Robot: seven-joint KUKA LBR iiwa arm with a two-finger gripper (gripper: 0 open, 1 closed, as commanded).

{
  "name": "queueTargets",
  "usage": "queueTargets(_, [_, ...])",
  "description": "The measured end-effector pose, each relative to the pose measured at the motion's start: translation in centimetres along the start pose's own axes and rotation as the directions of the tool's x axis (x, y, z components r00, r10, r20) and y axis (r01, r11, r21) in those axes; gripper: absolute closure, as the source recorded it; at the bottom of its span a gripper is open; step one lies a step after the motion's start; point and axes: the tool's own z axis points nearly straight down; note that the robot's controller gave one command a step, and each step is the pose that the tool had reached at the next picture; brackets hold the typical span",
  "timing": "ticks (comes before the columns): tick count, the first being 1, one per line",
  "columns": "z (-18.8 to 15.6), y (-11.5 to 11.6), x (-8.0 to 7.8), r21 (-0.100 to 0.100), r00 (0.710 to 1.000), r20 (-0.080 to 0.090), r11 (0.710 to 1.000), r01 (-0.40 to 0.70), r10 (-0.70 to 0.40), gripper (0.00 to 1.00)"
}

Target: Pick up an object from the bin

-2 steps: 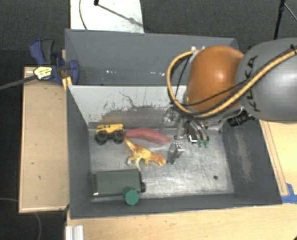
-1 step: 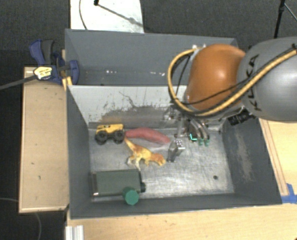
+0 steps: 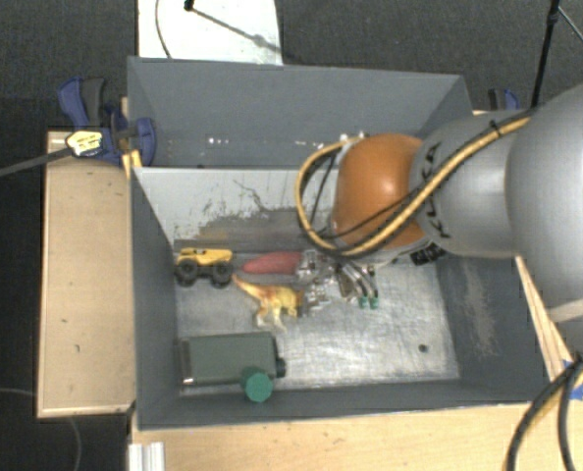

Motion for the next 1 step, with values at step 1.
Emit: queueTargets(1, [0.0,0.0,0.0,0.0,1.0,0.0,1.0,-0.001,0.001,1.0])
